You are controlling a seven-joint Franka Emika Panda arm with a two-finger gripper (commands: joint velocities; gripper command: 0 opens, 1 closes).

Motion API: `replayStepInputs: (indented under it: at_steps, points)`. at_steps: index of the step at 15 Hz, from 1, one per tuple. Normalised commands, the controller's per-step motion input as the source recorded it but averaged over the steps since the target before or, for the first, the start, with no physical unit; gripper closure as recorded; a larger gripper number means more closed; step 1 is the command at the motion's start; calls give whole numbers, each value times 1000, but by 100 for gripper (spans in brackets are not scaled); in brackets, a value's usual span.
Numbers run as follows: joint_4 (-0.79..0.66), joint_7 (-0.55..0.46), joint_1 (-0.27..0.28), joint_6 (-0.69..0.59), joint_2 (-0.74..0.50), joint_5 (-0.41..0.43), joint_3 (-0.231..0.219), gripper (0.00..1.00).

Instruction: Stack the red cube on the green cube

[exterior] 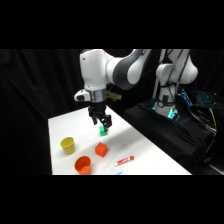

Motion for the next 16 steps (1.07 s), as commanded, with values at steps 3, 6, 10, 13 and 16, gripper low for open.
replayStepInputs:
  at_steps: [3, 6, 10, 13, 16]
  points:
    - [241, -226, 4, 103, 239, -208, 23, 0]
    - [239, -247, -28, 101, 255, -133, 35, 0]
    - [214, -269, -73, 77, 220, -32, 91, 0]
    - [185, -250, -98, 73, 177, -19, 104, 0]
    - [143, -236, -114, 104, 151, -27, 96, 0]
